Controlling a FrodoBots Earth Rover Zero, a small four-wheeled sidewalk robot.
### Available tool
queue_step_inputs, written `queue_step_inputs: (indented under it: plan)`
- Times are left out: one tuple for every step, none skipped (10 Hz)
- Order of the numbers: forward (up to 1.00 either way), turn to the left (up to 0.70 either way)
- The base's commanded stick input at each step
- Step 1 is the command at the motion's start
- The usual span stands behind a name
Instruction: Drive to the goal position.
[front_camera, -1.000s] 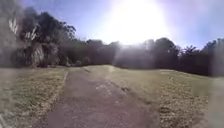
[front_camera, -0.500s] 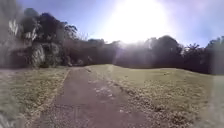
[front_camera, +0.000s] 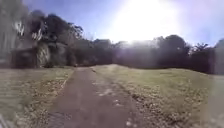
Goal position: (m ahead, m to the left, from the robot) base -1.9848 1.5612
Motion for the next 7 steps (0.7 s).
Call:
queue_step_inputs:
  plan:
    - [0.50,0.00]
    - [0.50,0.00]
    - [0.50,0.00]
    - [0.50,0.00]
    - [0.50,0.00]
    - [0.50,0.00]
    - [0.50,0.00]
